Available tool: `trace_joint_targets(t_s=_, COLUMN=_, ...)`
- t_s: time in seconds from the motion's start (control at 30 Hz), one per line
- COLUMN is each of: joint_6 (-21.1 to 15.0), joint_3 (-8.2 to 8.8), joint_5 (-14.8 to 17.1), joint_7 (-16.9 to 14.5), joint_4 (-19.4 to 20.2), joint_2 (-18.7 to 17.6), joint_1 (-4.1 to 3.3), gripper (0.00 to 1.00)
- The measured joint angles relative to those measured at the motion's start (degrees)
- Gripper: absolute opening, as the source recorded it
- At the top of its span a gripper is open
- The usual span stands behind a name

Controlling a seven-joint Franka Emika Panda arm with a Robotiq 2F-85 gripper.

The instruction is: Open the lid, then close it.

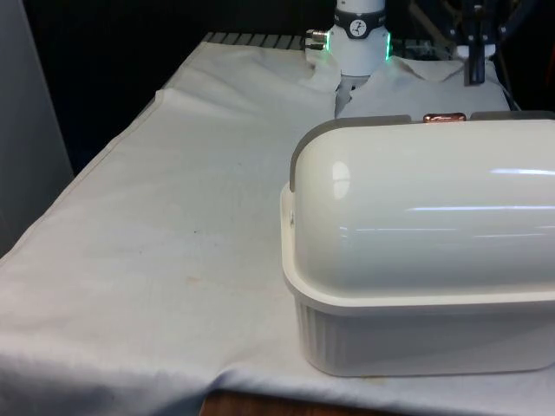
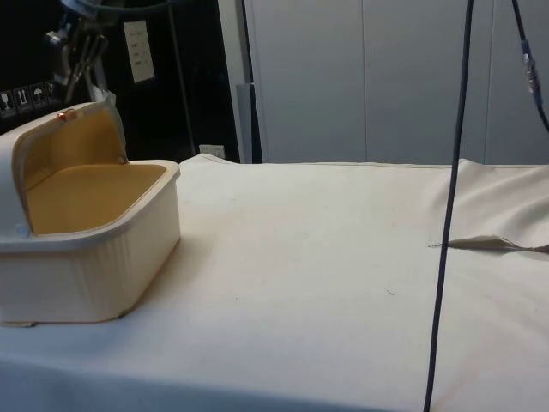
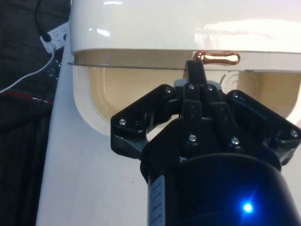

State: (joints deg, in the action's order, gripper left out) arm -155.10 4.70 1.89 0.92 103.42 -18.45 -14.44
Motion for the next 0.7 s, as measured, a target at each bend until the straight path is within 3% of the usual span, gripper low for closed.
trace_joint_targets(t_s=0.7, joint_6=10.3, joint_3=0.06, joint_5=0.0, joint_7=-0.2, joint_4=-5.8, joint_2=2.3, joint_1=0.11, gripper=0.0)
